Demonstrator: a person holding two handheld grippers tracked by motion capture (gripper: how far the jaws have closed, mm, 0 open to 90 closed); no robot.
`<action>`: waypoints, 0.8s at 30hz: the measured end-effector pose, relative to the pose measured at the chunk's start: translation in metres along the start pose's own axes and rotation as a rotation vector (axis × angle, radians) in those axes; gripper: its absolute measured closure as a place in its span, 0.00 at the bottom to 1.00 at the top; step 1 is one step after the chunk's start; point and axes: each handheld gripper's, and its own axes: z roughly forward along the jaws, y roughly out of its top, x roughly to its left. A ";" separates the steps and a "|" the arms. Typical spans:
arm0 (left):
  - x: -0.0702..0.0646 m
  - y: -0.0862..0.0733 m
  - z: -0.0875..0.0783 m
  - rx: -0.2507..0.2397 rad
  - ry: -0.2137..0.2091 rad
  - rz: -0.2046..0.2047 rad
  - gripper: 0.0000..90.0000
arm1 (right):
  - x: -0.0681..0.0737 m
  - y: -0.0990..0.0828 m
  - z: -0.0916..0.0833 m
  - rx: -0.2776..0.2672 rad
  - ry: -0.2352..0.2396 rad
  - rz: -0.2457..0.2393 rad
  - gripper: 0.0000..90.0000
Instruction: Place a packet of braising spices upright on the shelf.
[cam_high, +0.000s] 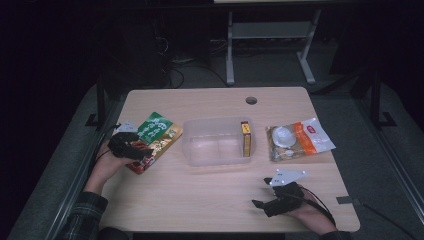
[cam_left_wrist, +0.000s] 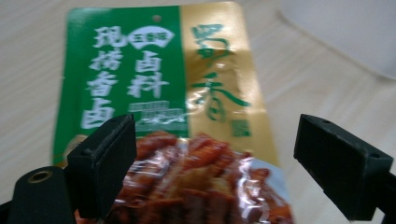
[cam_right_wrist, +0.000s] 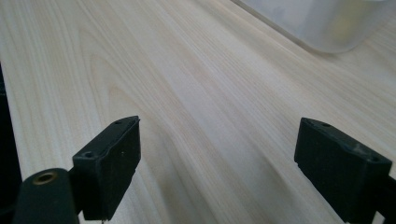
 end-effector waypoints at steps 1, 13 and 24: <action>0.004 0.001 0.000 -0.006 0.006 0.002 0.14 | 0.000 0.000 0.000 0.000 -0.002 0.003 0.16; 0.046 0.003 0.020 -0.023 0.040 -0.020 0.14 | -0.003 -0.001 0.000 0.003 -0.016 0.018 0.16; 0.077 -0.022 0.033 0.016 0.009 -0.127 0.14 | -0.004 -0.002 0.001 0.018 -0.015 0.028 0.16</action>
